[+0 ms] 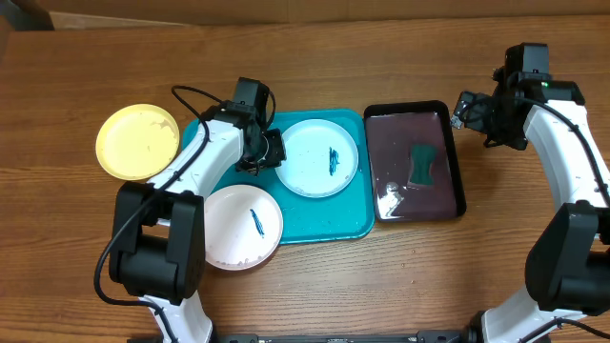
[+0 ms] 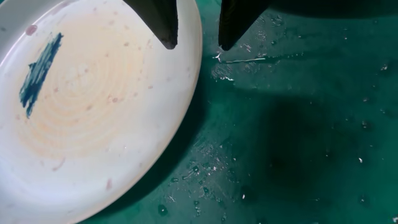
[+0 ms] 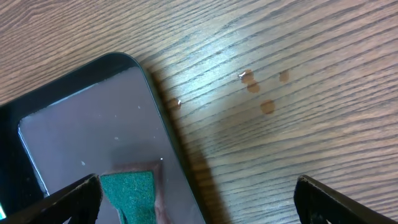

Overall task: Clean dirty plates on tray and stack at the side
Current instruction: 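Drag the white plate right to the teal tray's center, then lower the right gripper into the black tray and grasp the sponge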

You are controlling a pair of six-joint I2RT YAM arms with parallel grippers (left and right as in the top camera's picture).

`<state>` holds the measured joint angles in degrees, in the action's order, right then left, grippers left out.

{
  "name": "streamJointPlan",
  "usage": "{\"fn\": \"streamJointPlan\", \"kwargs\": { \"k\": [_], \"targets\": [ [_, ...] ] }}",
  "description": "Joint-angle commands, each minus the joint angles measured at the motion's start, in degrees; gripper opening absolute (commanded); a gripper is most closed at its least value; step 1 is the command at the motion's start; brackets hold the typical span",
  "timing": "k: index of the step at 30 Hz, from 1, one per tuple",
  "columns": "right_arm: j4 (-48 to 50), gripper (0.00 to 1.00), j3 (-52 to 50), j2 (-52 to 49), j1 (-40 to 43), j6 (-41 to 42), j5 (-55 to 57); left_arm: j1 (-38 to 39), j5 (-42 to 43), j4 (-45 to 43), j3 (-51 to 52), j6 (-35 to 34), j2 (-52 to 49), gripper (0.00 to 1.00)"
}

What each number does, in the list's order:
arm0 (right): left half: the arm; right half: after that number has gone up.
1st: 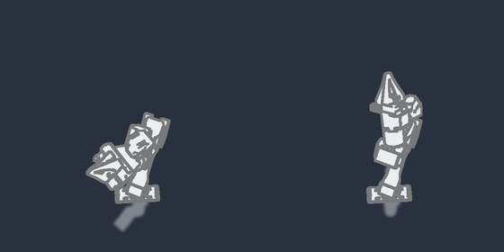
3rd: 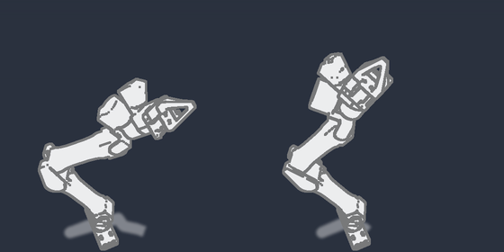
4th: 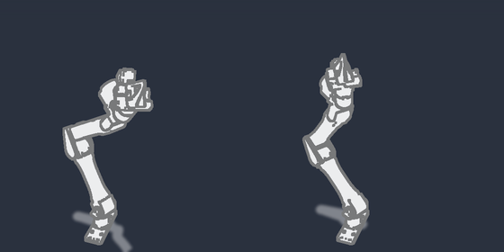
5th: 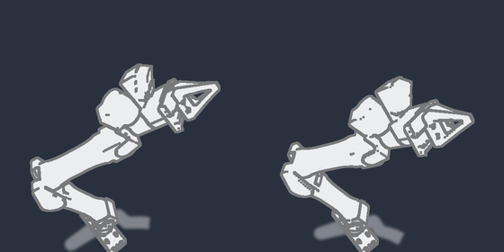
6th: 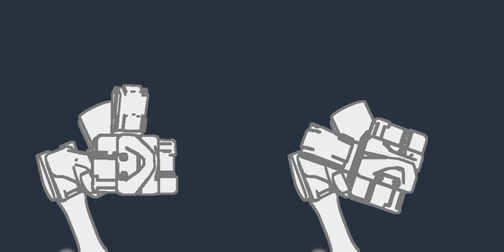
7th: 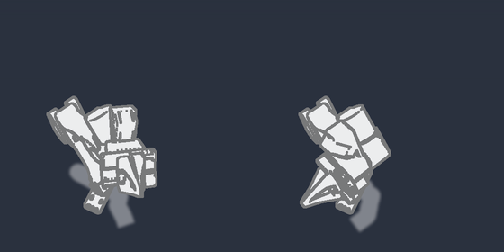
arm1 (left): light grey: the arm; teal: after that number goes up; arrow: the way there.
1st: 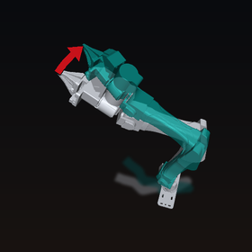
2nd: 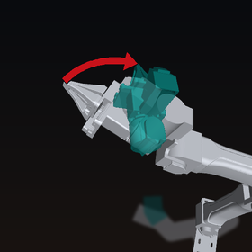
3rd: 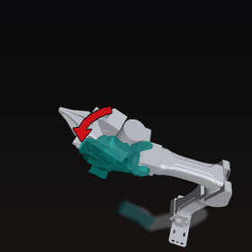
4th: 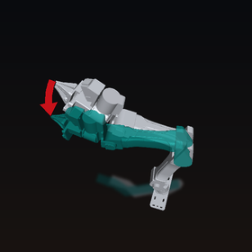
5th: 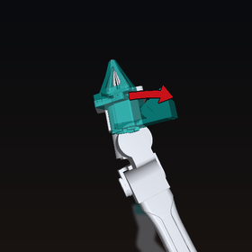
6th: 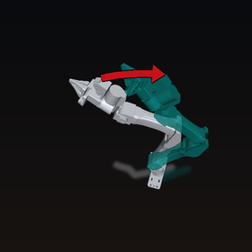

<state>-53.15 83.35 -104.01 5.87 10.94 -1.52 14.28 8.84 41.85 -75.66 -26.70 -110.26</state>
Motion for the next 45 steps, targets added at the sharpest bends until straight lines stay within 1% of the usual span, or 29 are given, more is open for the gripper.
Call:
{"fn": "streamJointPlan", "kwargs": {
  "k": [1,5,10,13,16,18,21,24,25,26,27,28,29,30,31,34,39,42,45],
  "targets": [
    [0.13,1.0,0.46,0.59,-0.11,0.61,-0.04,1.36,-5.05,-0.63,0.68,-0.28,0.87,0.24],
    [0.13,1.0,0.46,0.59,-0.11,0.61,-0.04,2.01,-6.05,-4.35,2.32,0.9,0.85,0.25],
    [0.13,1.0,0.46,0.59,-0.11,0.61,-0.04,2.36,-6.08,-7.3,4.24,0.98,0.87,0.21],
    [0.13,1.0,0.46,0.59,-0.11,0.61,-0.04,2.36,-6.1,-8.76,5.4,0.98,0.87,0.2],
    [0.11,1.0,0.46,0.59,-0.11,0.61,-0.04,2.36,-6.12,-9.42,6.1,0.98,0.87,0.14],
    [0.13,1.0,0.46,0.59,-0.11,0.61,-0.04,2.34,-6.12,-9.42,6.12,0.98,0.87,0.05],
    [0.15,1.0,0.46,0.59,-0.11,1.25,-0.55,2.12,-6.47,-9.55,6.08,1.01,0.87,0.04],
    [-0.76,1.0,0.46,0.59,-0.11,2.78,-7.67,1.6,-6.4,-8.68,6.08,0.98,0.87,0.04],
    [-1.99,1.0,0.5,0.61,-0.11,2.4,-12.26,1.33,-6.29,-7.89,6.08,0.98,0.87,0.04],
    [-1.9,1.0,0.59,0.61,-0.11,-0.11,-17.38,1.09,-6.29,-7.3,6.08,0.98,0.87,0.04],
    [-2.62,0.94,0.61,0.61,-0.13,-4.26,-24.02,0.9,-6.34,-6.64,6.08,0.98,0.87,0.04],
    [-3.74,0.79,0.61,0.61,-0.31,-6.88,-28.89,0.72,-6.34,-6.23,6.08,0.98,0.87,0.04],
    [-4.87,0.72,0.61,0.61,-0.7,-7.41,-31.08,0.61,-6.36,-5.86,6.08,0.98,0.87,0.04],
    [-6.23,0.66,0.61,0.61,-1.62,-7.39,-30.99,0.61,-6.49,-5.66,6.08,0.98,0.87,0.04],
    [-6.99,0.65,0.61,0.61,-2.25,-7.39,-30.18,0.61,-6.49,-5.57,6.08,0.98,0.87,0.04],
    [-10.21,0.64,0.52,0.61,-5.88,-6.91,-22.34,0.61,-6.58,-4.87,6.08,0.94,0.87,0.04],
    [-11.65,0.67,-1.6,0.59,-13.25,-0.02,-2.47,0.59,-7.26,-3.93,6.08,0.94,0.87,0.04],
    [-9.46,0.68,-3.85,0.46,-16.59,2.89,3.48,0.59,-7.82,-3.48,6.08,0.94,0.87,0.04],
    [-6.36,0.69,-6.36,0.42,-18.58,2.86,5.18,0.59,-7.82,-3.45,6.08,0.94,0.87,0.04]
  ]
}}
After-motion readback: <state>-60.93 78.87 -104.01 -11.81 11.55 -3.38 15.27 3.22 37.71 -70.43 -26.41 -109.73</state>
